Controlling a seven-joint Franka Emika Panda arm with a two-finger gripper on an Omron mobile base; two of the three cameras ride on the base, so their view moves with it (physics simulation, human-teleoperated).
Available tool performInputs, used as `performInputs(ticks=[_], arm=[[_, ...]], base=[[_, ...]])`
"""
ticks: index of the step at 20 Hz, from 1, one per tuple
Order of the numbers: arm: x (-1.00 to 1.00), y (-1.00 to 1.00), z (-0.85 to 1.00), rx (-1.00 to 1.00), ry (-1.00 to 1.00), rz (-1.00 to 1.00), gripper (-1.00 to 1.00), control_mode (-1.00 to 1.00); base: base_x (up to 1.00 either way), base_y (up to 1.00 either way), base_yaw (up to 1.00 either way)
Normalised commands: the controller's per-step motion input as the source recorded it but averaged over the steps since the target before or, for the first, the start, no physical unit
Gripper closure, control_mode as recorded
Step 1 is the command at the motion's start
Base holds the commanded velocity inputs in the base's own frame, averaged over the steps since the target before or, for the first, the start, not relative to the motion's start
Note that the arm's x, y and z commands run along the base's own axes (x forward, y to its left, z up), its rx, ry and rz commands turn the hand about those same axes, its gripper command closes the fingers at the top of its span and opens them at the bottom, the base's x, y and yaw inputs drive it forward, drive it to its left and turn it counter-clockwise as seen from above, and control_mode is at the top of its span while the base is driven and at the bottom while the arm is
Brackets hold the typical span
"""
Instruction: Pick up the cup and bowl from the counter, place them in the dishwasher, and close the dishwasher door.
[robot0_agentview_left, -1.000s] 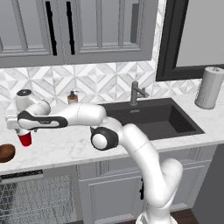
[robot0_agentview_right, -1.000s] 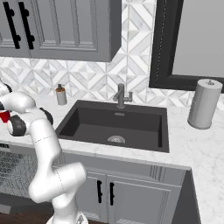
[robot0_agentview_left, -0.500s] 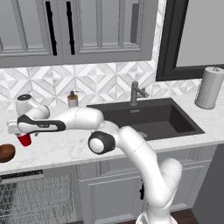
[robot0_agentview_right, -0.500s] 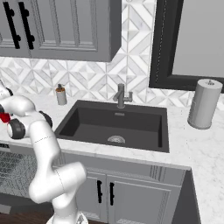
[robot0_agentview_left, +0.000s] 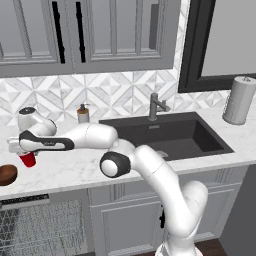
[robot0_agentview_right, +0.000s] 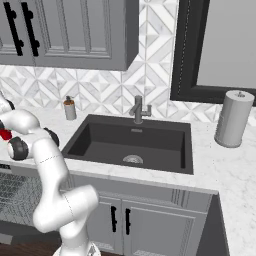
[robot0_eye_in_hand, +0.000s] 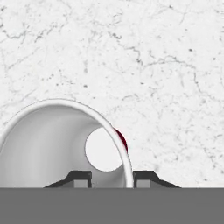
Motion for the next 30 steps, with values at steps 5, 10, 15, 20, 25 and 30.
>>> performInputs(ticks=[5, 10, 15, 20, 25, 30], arm=[[-0.03, 0.00, 0.00, 0.00, 0.00, 0.00, 1.00, -1.00], [-0.27, -0.14, 0.00, 0.01, 0.00, 0.00, 1.00, -1.00], [-0.52, -0.46, 0.00, 0.09, -0.02, -0.05, 1.00, -1.00], [-0.60, -0.58, -0.04, 0.10, -0.04, -0.07, 1.00, -1.00], [-0.88, -0.73, -0.15, 0.14, -0.10, -0.11, 1.00, -1.00], [-0.94, -0.76, -0.15, 0.16, -0.11, -0.13, 1.00, -1.00]], base=[[0.00, 0.00, 0.00], [0.00, 0.00, 0.00], [0.00, 0.00, 0.00], [0.00, 0.00, 0.00], [0.00, 0.00, 0.00], [0.00, 0.00, 0.00]])
